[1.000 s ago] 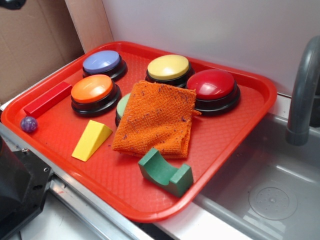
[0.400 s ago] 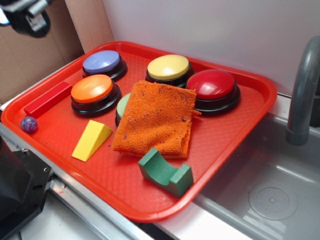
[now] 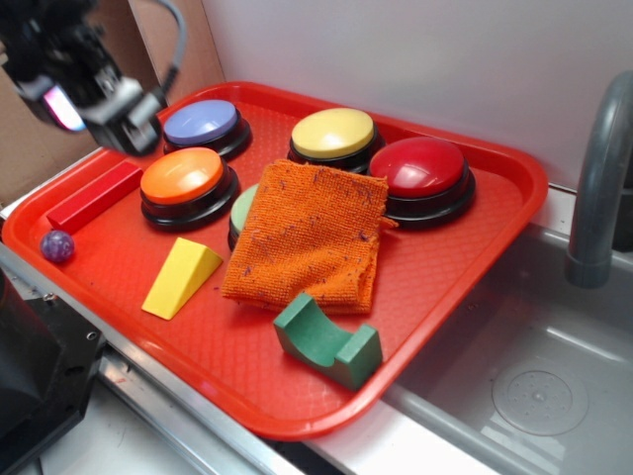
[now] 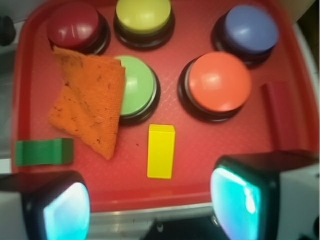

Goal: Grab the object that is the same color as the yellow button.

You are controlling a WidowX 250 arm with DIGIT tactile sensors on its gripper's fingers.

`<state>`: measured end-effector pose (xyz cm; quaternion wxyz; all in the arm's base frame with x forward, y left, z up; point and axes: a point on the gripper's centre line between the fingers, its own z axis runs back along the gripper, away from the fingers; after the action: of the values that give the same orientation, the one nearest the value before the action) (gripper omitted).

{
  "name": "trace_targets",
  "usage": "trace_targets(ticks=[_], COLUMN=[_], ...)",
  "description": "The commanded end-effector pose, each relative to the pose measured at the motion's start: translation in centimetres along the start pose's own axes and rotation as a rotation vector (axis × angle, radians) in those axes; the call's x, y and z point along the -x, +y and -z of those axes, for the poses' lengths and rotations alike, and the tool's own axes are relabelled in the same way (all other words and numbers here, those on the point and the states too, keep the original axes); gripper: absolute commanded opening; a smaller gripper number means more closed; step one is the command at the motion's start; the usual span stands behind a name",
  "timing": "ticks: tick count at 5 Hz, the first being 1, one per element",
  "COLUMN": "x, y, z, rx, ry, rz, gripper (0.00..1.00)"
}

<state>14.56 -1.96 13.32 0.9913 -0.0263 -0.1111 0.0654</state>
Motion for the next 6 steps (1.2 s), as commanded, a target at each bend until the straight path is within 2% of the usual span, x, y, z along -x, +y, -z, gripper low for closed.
trace_targets(ticks=[1,3,6], x=[-0.6,0.1,0.1], y=[0.1,1.3,1.6], z=[3.7,7.9,11.5], rx=[-0.010,-0.049,-0.046], ry=[-0.025,-0.033,-0.030], rz=[-0.039,-0.108,-0.162], gripper=[1.00,1.00,1.00])
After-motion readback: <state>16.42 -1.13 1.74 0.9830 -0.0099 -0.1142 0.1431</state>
